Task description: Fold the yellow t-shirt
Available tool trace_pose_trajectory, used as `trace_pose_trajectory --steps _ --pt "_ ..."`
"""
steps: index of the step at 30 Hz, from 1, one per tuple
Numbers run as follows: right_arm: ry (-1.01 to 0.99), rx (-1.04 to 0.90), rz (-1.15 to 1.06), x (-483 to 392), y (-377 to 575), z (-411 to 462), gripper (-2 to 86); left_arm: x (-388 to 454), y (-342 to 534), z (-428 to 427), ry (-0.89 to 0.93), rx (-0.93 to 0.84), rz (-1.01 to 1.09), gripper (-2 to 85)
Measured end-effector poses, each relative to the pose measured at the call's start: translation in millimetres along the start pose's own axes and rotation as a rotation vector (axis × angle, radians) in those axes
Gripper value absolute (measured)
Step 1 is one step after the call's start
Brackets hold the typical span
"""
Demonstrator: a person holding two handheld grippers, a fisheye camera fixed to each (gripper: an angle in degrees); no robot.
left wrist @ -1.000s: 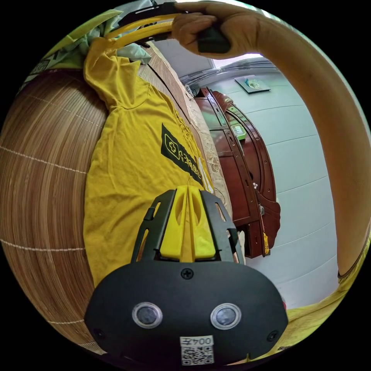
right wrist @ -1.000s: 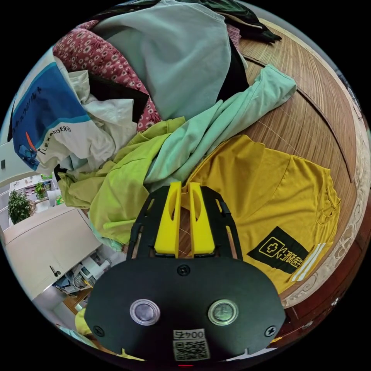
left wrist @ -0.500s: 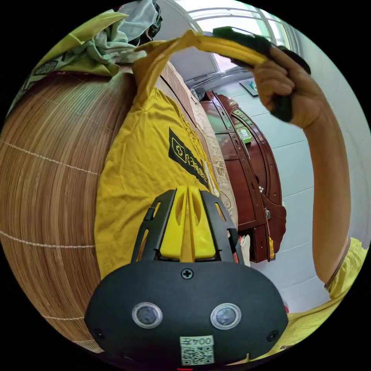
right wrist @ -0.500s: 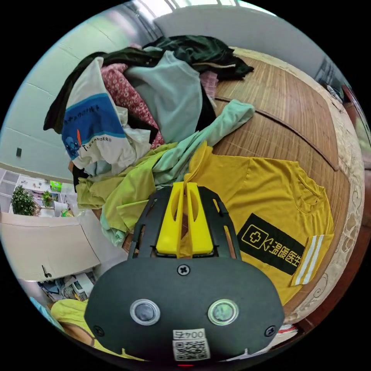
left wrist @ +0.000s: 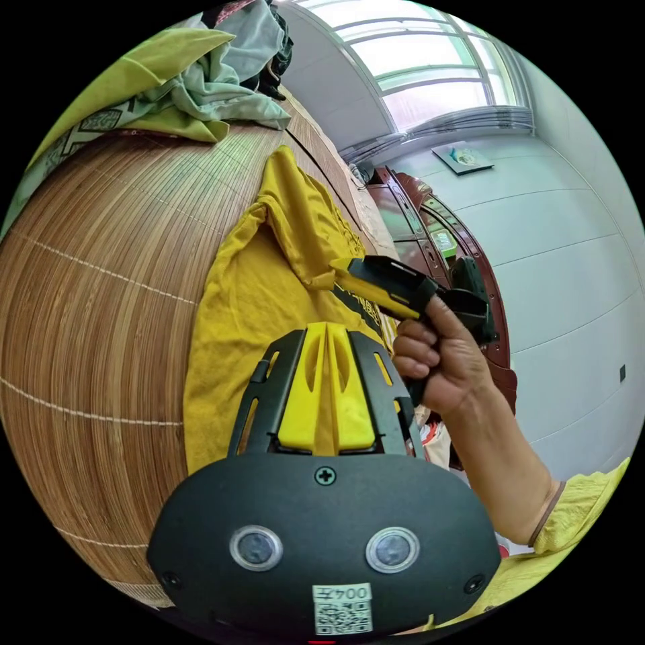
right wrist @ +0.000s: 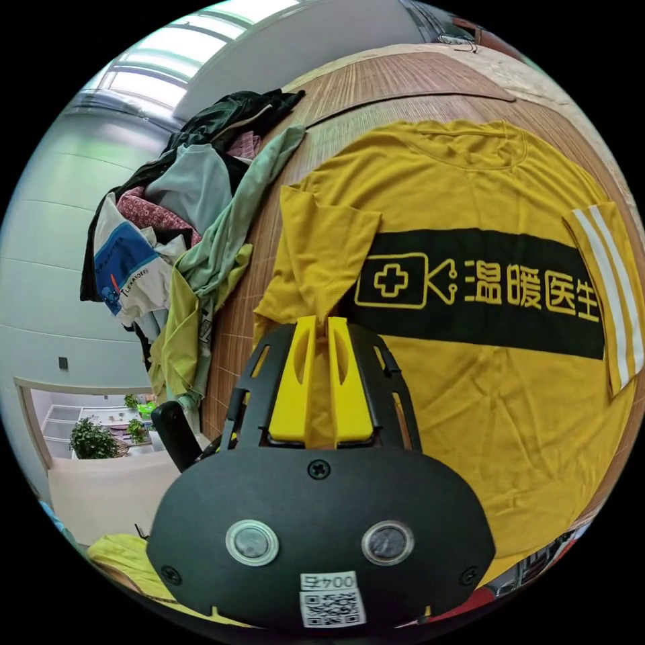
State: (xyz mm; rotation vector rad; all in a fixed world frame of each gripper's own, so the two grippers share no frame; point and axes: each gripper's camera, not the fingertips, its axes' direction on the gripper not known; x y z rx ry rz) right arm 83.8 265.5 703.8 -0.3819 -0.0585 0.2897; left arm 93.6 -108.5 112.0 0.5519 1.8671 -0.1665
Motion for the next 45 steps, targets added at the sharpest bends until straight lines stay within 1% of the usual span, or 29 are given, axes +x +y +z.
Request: trace_pose_trajectory --steps 1,5,7,9,11,15,20,24,32,34,37,38,41,42,45 --pt "0.003 0.007 -0.004 0.1 4.9 -1.8 5.5 -0.1 1.6 3.9 -0.006 0.0 0.002 0.2" --pt "0.056 0.139 -0.023 -16.1 53.5 -27.5 6.1 1.7 6.0 14.3 -0.033 0.0 0.019 0.2" --pt "0.092 0.197 -0.024 -27.7 75.9 -38.1 4.8 3.7 9.9 22.5 -0.046 -0.007 0.035 0.2" --pt "0.079 0.26 -0.036 -42.9 99.2 -53.1 1.9 6.8 13.6 28.3 -0.06 -0.011 0.055 0.2" --pt "0.088 0.284 -0.055 -55.8 111.4 -62.2 0.4 12.2 17.3 33.4 -0.09 -0.012 0.083 0.2" --pt "0.136 0.334 -0.119 -87.4 140.1 -74.9 -0.5 29.9 25.9 46.0 -0.205 -0.013 0.162 0.3" --pt "0.149 0.357 -0.181 -110.8 161.4 -71.8 -0.7 48.8 38.7 67.5 -0.303 -0.026 0.249 0.5" --pt "0.138 0.359 -0.158 -108.7 163.6 -69.6 -0.7 58.0 48.4 84.2 -0.354 -0.04 0.305 0.5" --pt "0.11 0.312 -0.165 -103.8 178.5 -64.1 -0.7 48.9 55.2 98.1 -0.352 -0.039 0.309 0.3" --pt "0.105 0.295 -0.182 -100.9 175.9 -65.6 -0.7 48.5 55.1 101.0 -0.36 -0.04 0.316 0.3" --pt "0.177 0.316 -0.235 -90.9 153.8 -73.3 -0.5 44.6 55.1 102.6 -0.365 -0.04 0.315 0.3" --pt "0.186 0.32 -0.261 -83.8 134.1 -77.0 -0.4 43.4 54.9 102.5 -0.363 -0.04 0.313 0.3" --pt "0.186 0.25 -0.265 -62.3 63.5 -76.1 0.6 37.2 52.9 102.9 -0.36 -0.042 0.307 0.3" --pt "0.198 0.2 -0.259 -54.5 33.6 -70.6 1.5 34.5 51.7 103.7 -0.356 -0.046 0.304 0.2" --pt "0.257 0.137 -0.259 -41.8 -20.4 -53.4 3.6 28.2 49.1 106.9 -0.356 -0.059 0.297 0.2"
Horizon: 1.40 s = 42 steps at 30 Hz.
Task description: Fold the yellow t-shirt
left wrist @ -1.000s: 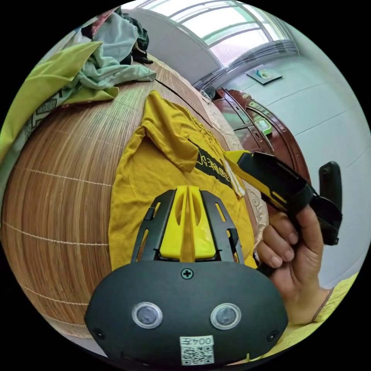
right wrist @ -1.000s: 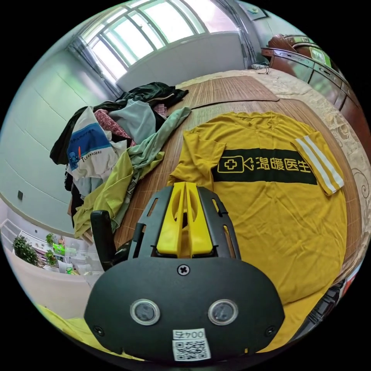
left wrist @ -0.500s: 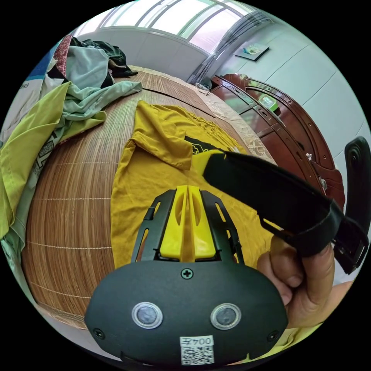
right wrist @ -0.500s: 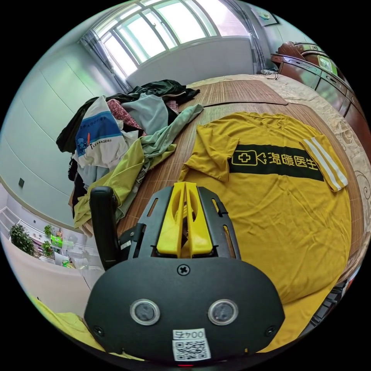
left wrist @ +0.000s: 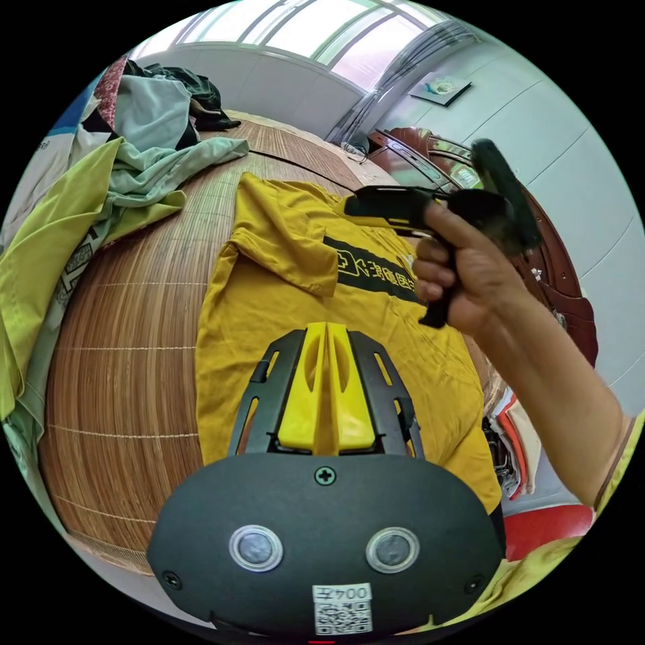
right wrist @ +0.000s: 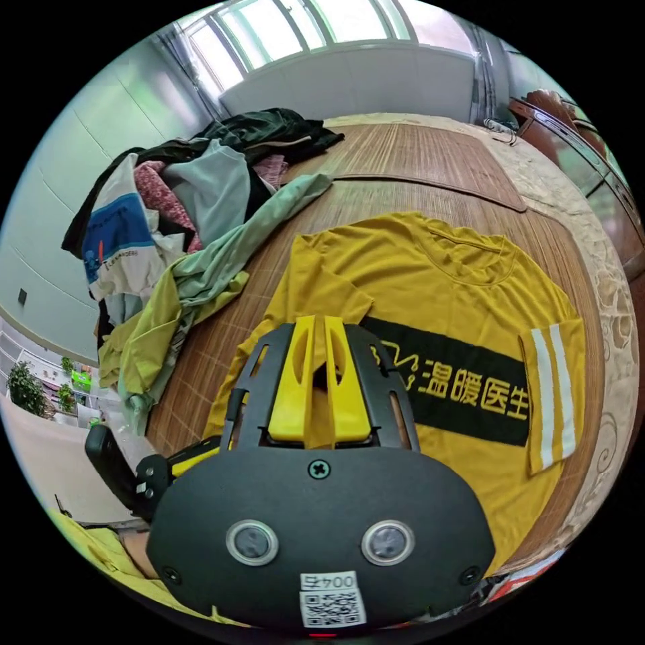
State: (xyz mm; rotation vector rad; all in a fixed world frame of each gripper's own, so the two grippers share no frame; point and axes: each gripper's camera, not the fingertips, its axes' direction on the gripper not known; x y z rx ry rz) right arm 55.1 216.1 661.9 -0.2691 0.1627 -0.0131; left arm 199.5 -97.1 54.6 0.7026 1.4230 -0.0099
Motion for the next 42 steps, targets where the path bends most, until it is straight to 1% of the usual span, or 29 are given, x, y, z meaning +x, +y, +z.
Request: trace_pose_trajectory --steps 3,9,14,18,21,27,30,38,42 --pt "0.035 -0.051 0.0 12.4 -24.4 23.8 5.0 -4.9 -1.4 2.7 0.004 -0.005 -0.001 0.2" --pt "0.06 -0.076 0.039 28.9 -38.3 45.0 6.8 -17.1 -3.7 5.0 0.026 -0.016 -0.011 0.2" --pt "0.049 -0.117 0.034 29.9 -41.5 58.4 5.3 -25.1 -6.0 4.9 0.029 -0.022 -0.011 0.2" --pt "0.077 -0.108 0.02 25.5 -43.2 56.0 3.5 -34.8 -8.4 2.7 0.032 -0.023 -0.019 0.2" --pt "0.084 -0.1 0.039 28.6 -45.0 51.1 3.7 -40.9 -10.1 1.1 0.033 -0.024 -0.022 0.2" --pt "-0.02 -0.109 0.118 43.8 -44.0 49.6 3.7 -54.0 -13.9 -2.5 0.034 -0.027 -0.03 0.1" --pt "-0.026 -0.11 0.104 40.0 -41.4 44.2 1.1 -60.3 -15.9 -4.0 0.035 -0.03 -0.032 0.1" --pt "0.045 0.068 0.045 10.2 -20.4 -25.3 -0.7 -74.8 -19.8 -9.3 0.036 -0.03 -0.035 0.1" --pt "0.109 0.119 0.08 12.6 -2.6 -49.8 -0.5 -82.3 -21.0 -11.1 0.038 -0.031 -0.037 0.1"
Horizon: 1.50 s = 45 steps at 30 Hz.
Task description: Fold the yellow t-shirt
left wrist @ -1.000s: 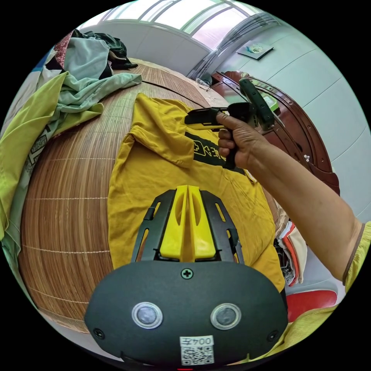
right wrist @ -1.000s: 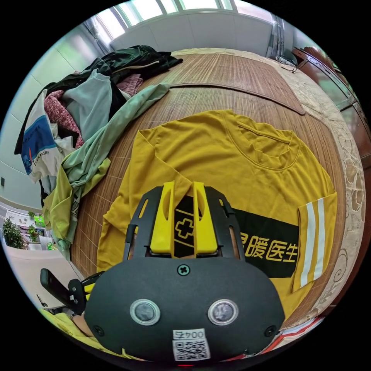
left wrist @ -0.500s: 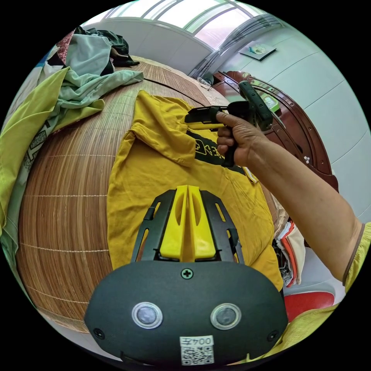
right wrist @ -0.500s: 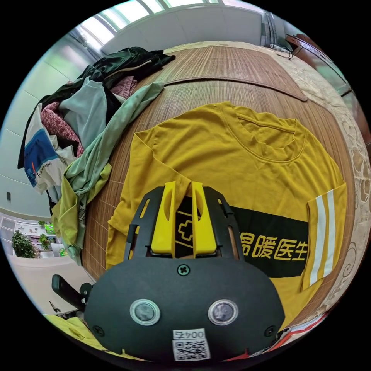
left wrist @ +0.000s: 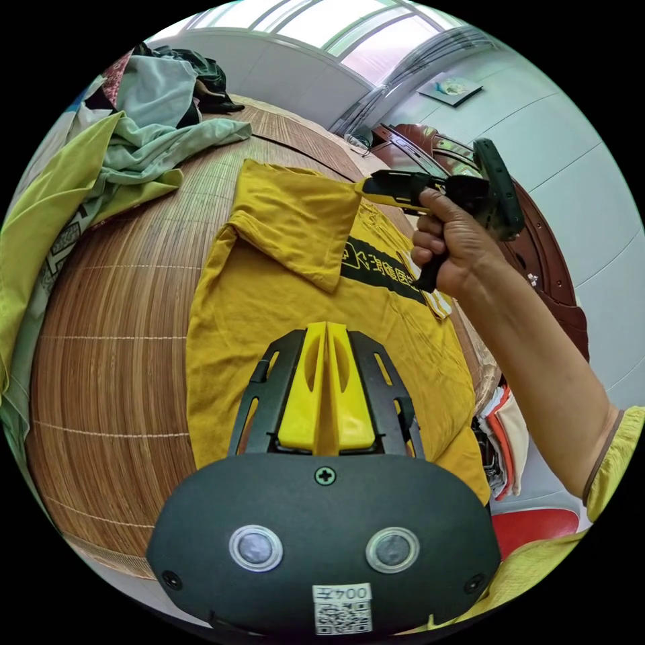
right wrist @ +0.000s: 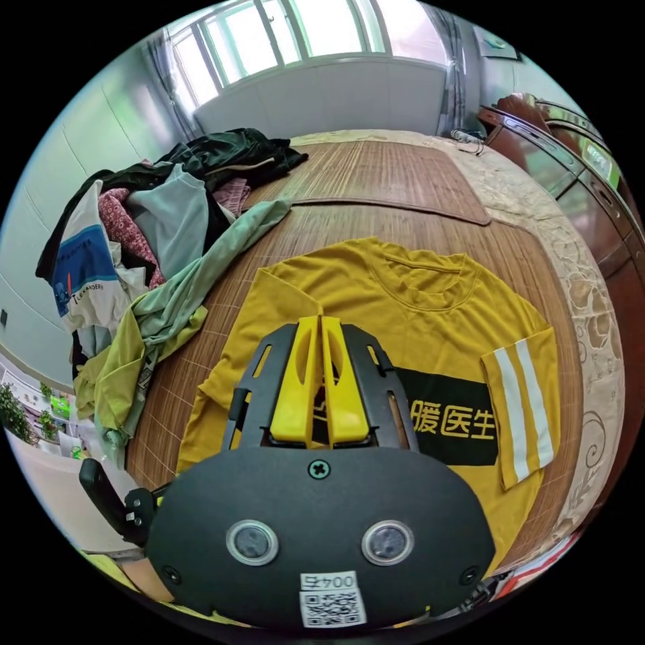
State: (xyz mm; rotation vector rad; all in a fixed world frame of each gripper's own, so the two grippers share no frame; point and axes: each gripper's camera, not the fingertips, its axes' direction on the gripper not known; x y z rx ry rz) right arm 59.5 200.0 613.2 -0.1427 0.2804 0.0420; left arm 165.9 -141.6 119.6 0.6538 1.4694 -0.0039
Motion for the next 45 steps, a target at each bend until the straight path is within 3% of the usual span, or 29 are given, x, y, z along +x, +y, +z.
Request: trace_pose_trajectory --steps 11,19,23,29,34,41,45 --pt "0.094 -0.003 0.034 6.8 23.2 -5.5 4.6 -18.0 -2.2 -0.5 0.007 -0.005 -0.014 0.1" --pt "-0.131 -0.006 -0.403 -71.2 107.9 -48.1 4.2 -30.3 2.0 3.7 0.023 0.001 -0.038 0.1" --pt "-0.049 -0.075 -0.592 -110.8 140.8 -46.4 3.2 -31.0 5.6 8.0 0.023 0.002 -0.037 0.1" --pt "0.049 -0.132 -0.695 -125.0 148.4 -45.0 3.4 -31.7 12.9 19.8 0.023 -0.002 -0.047 0.1" --pt "0.009 -0.142 -0.625 -107.3 143.5 -62.6 2.9 -29.4 22.9 33.4 0.032 -0.003 -0.053 0.1" --pt "-0.153 -0.131 -0.335 -50.5 159.6 -114.3 2.2 -22.9 43.1 48.0 0.065 0.034 -0.051 0.2" --pt "-0.232 -0.087 -0.157 7.4 207.0 -173.9 3.4 9.5 60.0 31.8 -0.012 0.107 0.087 0.5"
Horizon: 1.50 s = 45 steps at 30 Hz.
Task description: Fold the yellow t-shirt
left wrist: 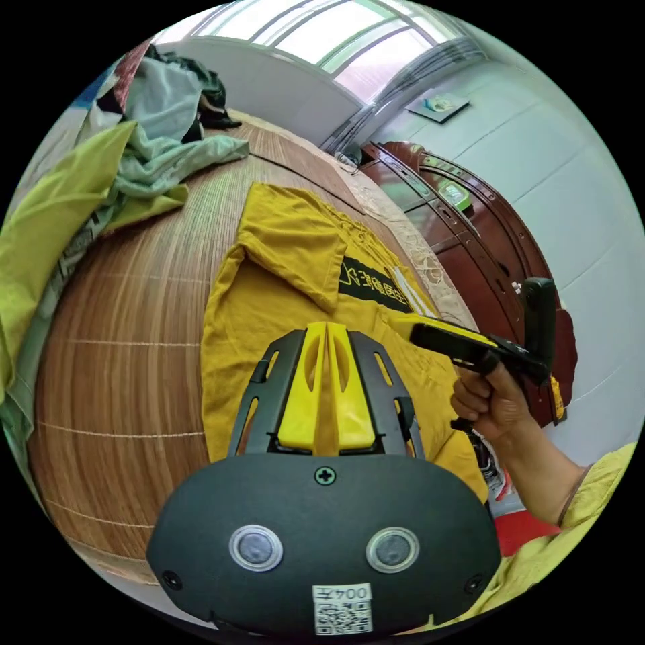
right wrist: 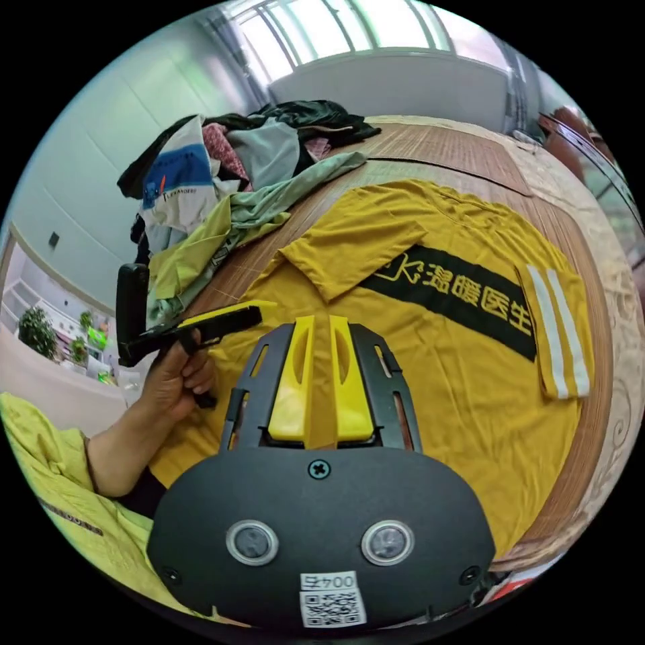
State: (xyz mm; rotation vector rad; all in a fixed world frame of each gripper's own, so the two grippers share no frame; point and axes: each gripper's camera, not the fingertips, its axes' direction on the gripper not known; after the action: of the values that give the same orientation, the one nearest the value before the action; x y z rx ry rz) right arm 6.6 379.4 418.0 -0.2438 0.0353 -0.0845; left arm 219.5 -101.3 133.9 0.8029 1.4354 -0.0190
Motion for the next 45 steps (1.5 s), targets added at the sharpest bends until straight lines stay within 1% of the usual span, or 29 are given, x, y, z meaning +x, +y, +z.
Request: trace_pose_trajectory --steps 3,5,9,12,16,18,22,25,29,32,35,39,40,43,45 --pt "0.099 -0.002 0.098 21.5 62.3 -31.4 3.9 25.7 10.0 -17.7 -0.167 0.03 0.1 1.1" --pt "0.13 0.008 0.157 33.4 100.1 -41.2 4.1 36.3 9.8 -20.6 -0.232 0.024 0.175 2.0" --pt "0.174 0.009 0.256 53.5 158.7 -38.7 4.4 48.1 -13.7 0.7 -0.384 -0.072 0.33 6.8" --pt "0.177 0.065 0.257 56.1 170.2 -43.1 4.4 58.1 -28.0 34.3 -0.479 -0.147 0.442 9.2" --pt "0.198 0.062 0.216 55.7 172.3 -42.3 4.1 85.5 -26.9 90.2 -0.589 -0.234 0.614 7.9" --pt "0.198 0.074 0.201 57.4 178.0 -43.7 4.4 91.5 -25.7 110.1 -0.622 -0.255 0.642 7.4" --pt "0.186 0.085 0.192 61.4 184.5 -45.0 5.0 94.4 -28.6 138.7 -0.588 -0.287 0.633 7.3" --pt "0.14 0.102 0.219 72.1 189.7 -46.4 5.1 95.9 -28.1 150.6 -0.599 -0.295 0.628 7.3" --pt "0.095 0.117 0.261 86.9 194.9 -45.3 3.1 99.0 -29.3 163.9 -0.601 -0.316 0.638 6.4" --pt "0.108 0.118 0.258 87.8 195.9 -41.3 1.7 103.5 -31.2 170.0 -0.602 -0.331 0.66 4.2" --pt "0.139 0.116 0.245 84.9 195.7 -35.1 0.8 98.8 -36.1 161.4 -0.611 -0.298 0.648 2.7" --pt "0.134 0.118 0.249 88.5 194.9 -25.5 0.1 55.2 -35.2 154.8 -0.601 -0.324 0.566 2.1" --pt "0.131 0.118 0.25 89.3 194.7 -23.9 0.0 48.8 -34.5 145.3 -0.569 -0.288 0.55 2.1" --pt "0.125 0.12 0.254 91.6 193.2 -15.0 -0.2 44.5 -42.4 127.3 -0.536 -0.281 0.504 2.0" --pt "0.14 0.121 0.247 90.1 190.9 -6.1 -0.2 48.5 -45.9 114.2 -0.557 -0.263 0.507 1.9"
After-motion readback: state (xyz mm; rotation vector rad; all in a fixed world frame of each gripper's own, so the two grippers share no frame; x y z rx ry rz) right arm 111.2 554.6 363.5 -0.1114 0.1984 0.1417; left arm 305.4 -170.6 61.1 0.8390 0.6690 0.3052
